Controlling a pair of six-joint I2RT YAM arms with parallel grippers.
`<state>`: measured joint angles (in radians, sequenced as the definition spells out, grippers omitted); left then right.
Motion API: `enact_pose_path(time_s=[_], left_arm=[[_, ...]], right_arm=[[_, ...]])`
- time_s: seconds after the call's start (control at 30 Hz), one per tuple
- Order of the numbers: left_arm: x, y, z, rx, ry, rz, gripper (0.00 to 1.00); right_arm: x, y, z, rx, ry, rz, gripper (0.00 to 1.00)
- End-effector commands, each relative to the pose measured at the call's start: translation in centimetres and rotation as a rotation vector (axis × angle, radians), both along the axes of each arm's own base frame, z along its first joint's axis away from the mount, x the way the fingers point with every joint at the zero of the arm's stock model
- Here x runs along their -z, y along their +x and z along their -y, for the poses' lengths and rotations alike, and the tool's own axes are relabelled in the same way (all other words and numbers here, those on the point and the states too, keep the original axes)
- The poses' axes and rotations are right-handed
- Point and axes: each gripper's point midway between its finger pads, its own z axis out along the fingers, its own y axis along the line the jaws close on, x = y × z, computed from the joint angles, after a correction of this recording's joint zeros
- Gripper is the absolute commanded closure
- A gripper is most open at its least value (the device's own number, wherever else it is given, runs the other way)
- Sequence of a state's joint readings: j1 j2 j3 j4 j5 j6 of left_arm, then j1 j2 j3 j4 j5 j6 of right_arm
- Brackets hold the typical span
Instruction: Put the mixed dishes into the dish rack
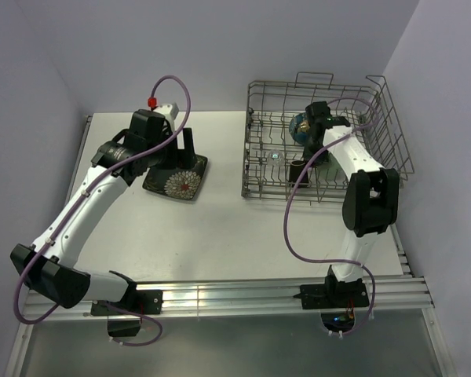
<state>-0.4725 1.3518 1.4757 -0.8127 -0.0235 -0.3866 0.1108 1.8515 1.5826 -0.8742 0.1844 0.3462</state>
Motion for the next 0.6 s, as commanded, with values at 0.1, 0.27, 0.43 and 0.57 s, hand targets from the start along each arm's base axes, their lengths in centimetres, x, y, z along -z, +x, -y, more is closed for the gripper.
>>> enact_pose_path(time_s=[0.1, 0.27, 0.43, 0.57], left_arm=[[1.3, 0.7, -0.4, -0.029, 0.002, -0.015, 0.09], [6.2, 1.2, -2.6, -0.124, 0.142, -0.13, 0.14], [9.5, 1.3, -4.5, -0.177, 0.269, -0.182, 0.16], [10.7, 1.5, -4.3, -0.183, 0.255, -0.189, 0.16]], right_arm=[[-1.8, 0.7, 0.2, 0.007, -0.022, 0.08, 0.95], [-2.2, 0.9, 0.1, 0.009, -0.029, 0.074, 0.33], [-3.2, 0.3, -0.3, 0.001, -0.03, 0.095, 0.17], [-5.0, 0.3, -1.5, -0.028, 0.007, 0.143, 0.16]])
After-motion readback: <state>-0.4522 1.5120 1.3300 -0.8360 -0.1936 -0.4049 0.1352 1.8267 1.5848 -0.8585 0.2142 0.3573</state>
